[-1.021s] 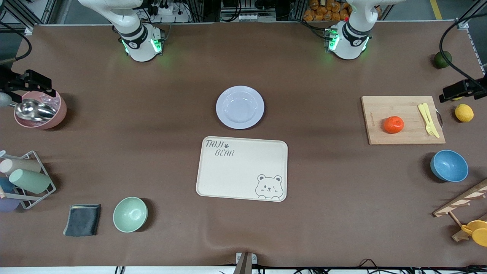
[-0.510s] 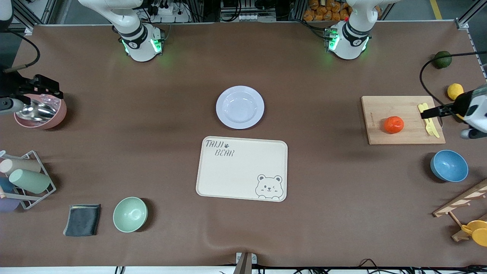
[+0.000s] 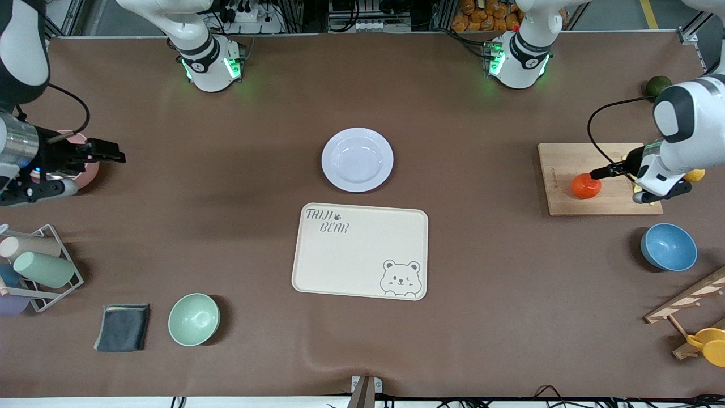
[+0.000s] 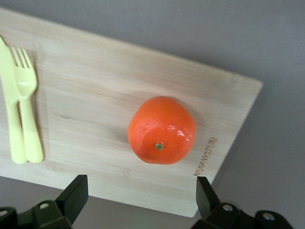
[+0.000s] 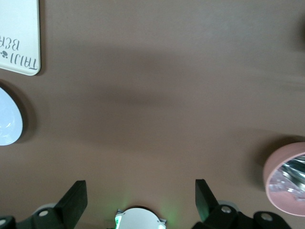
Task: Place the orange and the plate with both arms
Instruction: 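Reach the left gripper to the orange while the right gripper moves out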
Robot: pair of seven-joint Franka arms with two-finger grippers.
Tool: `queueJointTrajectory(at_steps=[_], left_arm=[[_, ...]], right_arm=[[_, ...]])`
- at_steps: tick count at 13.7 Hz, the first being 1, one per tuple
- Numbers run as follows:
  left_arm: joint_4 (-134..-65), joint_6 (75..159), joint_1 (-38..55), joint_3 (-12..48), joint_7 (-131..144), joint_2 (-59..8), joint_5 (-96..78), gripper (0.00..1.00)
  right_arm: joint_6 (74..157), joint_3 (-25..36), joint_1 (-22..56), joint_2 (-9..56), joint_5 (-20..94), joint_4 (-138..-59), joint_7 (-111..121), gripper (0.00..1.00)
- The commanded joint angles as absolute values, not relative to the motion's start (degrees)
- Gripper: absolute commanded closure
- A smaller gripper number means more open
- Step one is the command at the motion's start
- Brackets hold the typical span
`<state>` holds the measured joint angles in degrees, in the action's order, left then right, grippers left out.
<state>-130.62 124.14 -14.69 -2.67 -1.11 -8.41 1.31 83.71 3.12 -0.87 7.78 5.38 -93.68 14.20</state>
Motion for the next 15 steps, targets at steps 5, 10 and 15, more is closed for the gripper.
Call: queueJointTrajectory(at_steps=[5, 10, 15], left_arm=[[-130.5, 127.4, -14.4, -1.8, -1.1, -12.3, 1.7, 0.00], [-130.3, 129.8, -14.4, -0.7, -1.1, -15.4, 1.7, 0.00], [-129.4, 131.0, -14.4, -0.5, -1.1, -17.7, 1.8, 0.00]], right_arm=[[83.9, 2.9, -2.1, 12.6, 12.5, -94.1, 13.4, 0.00], [84.0, 2.9, -2.5, 15.1, 17.8, -95.3, 12.7, 0.00], [84.9, 2.9, -2.2, 17.0, 20.0, -95.4, 12.7, 0.00]])
